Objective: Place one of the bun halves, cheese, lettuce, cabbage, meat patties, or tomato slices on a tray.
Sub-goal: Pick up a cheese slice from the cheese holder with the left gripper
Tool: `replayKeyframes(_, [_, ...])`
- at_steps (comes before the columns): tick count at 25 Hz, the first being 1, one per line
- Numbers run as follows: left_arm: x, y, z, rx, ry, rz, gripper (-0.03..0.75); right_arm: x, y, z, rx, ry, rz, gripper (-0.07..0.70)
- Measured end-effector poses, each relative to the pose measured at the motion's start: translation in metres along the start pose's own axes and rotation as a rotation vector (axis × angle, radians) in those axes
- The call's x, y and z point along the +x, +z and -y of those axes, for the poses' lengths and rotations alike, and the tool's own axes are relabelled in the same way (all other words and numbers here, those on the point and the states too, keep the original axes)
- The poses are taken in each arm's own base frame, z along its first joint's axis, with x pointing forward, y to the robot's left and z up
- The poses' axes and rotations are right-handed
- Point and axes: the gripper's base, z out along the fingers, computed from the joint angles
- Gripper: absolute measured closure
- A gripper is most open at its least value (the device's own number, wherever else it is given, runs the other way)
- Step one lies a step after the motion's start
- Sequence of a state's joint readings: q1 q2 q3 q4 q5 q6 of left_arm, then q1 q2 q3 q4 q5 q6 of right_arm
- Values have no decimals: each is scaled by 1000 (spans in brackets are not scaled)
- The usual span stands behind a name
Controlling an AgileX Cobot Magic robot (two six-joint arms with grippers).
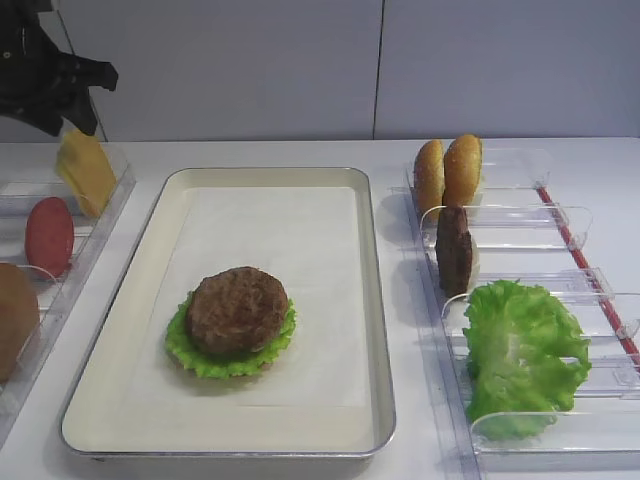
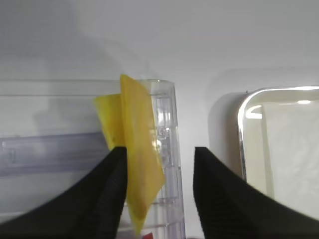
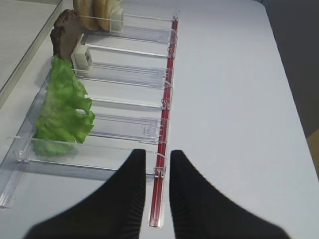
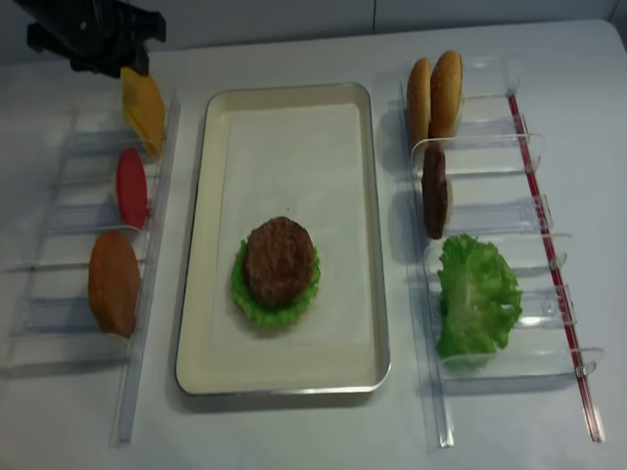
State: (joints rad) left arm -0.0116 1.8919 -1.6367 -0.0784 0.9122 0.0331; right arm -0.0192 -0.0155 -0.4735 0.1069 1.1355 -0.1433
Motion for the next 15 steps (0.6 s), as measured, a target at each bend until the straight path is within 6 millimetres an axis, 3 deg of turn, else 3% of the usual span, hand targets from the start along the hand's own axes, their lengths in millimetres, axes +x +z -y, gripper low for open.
replayKeyframes(5, [0,13,-1,-1,-2,-8,422,0,0,0,0,0,0,472])
replayKeyframes(15, [-1,16,-1,-2,-2,3,465,0,0,0,-1,1,0,472])
